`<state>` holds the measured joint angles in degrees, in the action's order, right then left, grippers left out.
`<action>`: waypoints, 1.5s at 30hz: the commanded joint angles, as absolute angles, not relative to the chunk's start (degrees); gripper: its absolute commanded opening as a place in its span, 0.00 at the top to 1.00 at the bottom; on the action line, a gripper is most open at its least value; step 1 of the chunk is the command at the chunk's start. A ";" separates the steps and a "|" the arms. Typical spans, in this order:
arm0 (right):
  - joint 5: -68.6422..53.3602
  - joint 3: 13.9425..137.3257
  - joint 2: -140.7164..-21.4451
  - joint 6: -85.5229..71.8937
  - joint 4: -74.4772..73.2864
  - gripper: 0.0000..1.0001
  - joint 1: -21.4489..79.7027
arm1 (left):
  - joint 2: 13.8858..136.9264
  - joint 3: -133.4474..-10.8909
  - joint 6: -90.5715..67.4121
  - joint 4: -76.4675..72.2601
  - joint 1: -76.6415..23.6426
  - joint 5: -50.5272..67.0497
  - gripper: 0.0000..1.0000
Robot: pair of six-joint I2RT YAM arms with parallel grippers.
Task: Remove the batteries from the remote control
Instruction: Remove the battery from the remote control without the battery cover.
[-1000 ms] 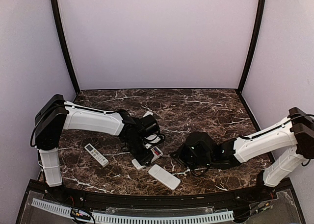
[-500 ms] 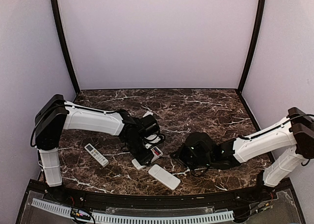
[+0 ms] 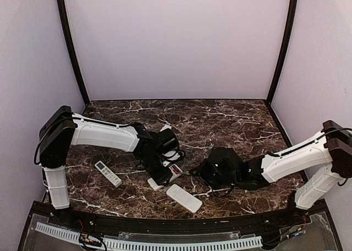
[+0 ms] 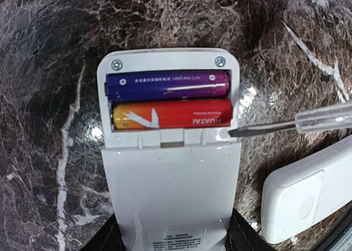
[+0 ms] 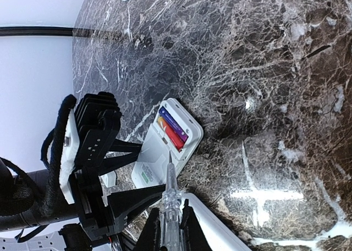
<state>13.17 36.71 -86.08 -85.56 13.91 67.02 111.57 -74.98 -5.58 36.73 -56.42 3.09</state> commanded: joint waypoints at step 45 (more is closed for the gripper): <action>15.96 33.51 -89.21 -82.78 30.36 1.00 66.39 | 115.02 -75.06 -4.31 34.56 -57.04 4.88 0.91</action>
<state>14.33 34.57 -87.59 -84.60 18.79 66.70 111.74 -75.26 -5.65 37.06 -56.42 3.14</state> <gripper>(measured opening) 0.086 0.565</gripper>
